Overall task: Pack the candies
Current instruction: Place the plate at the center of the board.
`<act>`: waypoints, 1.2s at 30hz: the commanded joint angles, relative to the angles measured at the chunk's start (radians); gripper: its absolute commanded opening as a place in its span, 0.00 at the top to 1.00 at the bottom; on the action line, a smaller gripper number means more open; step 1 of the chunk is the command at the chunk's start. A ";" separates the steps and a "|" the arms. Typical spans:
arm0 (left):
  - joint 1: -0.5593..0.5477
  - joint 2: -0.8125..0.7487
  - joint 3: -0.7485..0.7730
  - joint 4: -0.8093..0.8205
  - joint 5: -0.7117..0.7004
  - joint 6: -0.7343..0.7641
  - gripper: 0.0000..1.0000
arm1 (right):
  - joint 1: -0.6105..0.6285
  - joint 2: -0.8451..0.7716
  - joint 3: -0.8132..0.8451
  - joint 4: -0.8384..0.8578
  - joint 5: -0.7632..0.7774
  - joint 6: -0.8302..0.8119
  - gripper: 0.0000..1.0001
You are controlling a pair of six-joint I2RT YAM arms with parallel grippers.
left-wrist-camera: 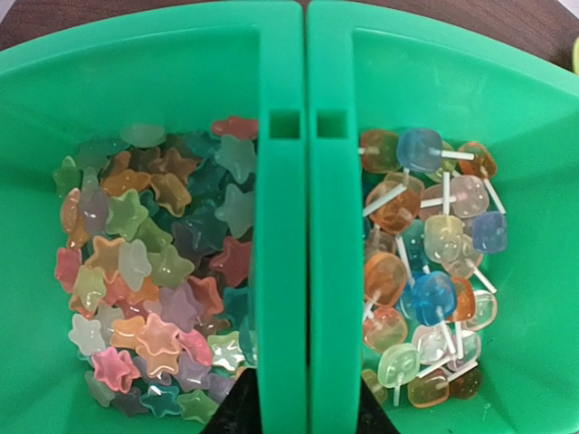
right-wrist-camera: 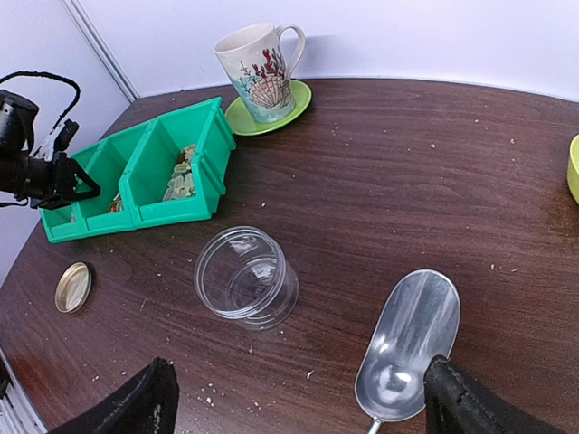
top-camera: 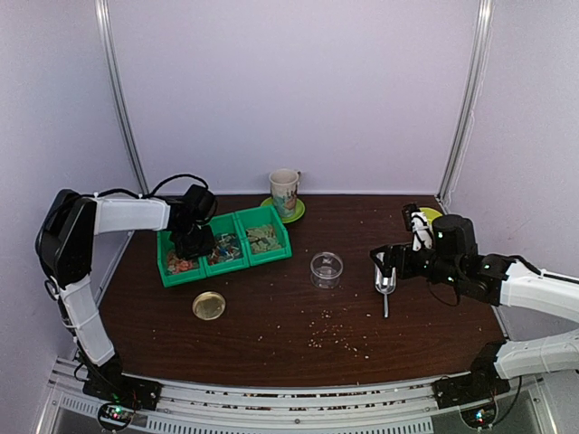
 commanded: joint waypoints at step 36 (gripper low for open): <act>-0.257 0.072 0.169 0.077 0.216 -0.152 0.08 | 0.066 0.061 0.009 0.053 -0.030 -0.058 0.00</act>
